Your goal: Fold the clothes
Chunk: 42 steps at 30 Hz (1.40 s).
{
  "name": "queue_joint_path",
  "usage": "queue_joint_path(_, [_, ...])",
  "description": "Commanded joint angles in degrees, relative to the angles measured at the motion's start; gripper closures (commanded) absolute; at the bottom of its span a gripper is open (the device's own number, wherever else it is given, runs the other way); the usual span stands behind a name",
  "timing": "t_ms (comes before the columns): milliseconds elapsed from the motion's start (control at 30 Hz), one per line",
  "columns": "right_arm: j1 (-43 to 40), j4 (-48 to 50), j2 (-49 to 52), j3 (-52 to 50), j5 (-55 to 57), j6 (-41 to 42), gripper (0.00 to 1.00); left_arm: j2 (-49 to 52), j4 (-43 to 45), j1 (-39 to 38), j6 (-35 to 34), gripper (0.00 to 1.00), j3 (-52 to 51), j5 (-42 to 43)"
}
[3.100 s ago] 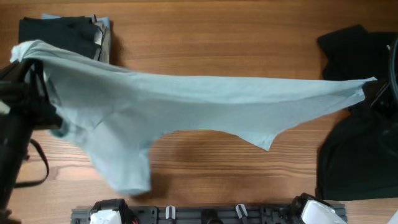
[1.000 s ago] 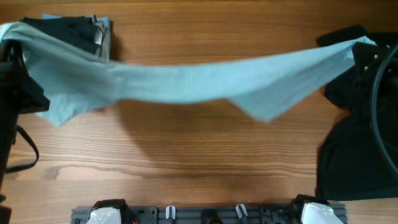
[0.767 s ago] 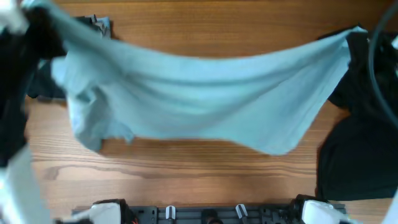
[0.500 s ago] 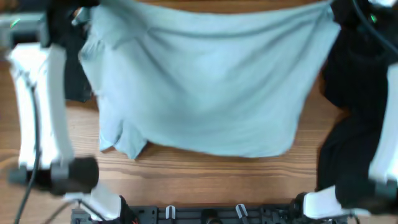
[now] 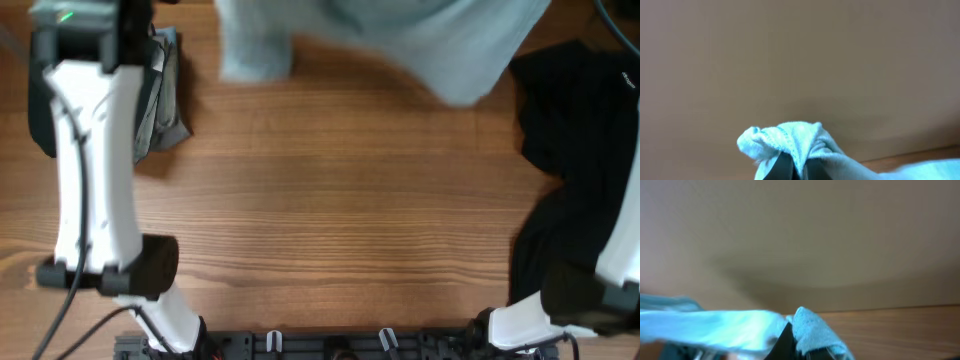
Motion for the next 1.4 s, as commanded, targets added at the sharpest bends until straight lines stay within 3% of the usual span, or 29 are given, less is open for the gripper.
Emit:
queue_joint_path(0, [0.0, -4.8, 0.5, 0.0, 5.6, -5.0, 0.96, 1.0, -7.2, 1.9, 0.7, 0.96, 0.5, -4.2])
queue_joint_path(433, [2.3, -31.3, 19.8, -1.0, 7.2, -9.6, 0.96, 21.3, -32.8, 3.1, 0.7, 0.96, -2.0, -2.0])
queue_joint_path(833, [2.6, -47.4, 20.9, -1.0, 17.4, -9.2, 0.96, 21.6, -52.3, 3.2, 0.7, 0.96, -2.2, -2.8])
queue_joint_path(1100, [2.9, -47.5, 20.8, -1.3, 17.5, -9.2, 0.95, 20.6, -52.4, 3.1, -1.6, 0.96, -4.4, -2.2])
queue_joint_path(1367, [5.0, -47.5, 18.0, -1.4, 17.4, -9.2, 0.96, 9.3, -52.3, 3.6, -1.4, 0.96, -22.2, -2.3])
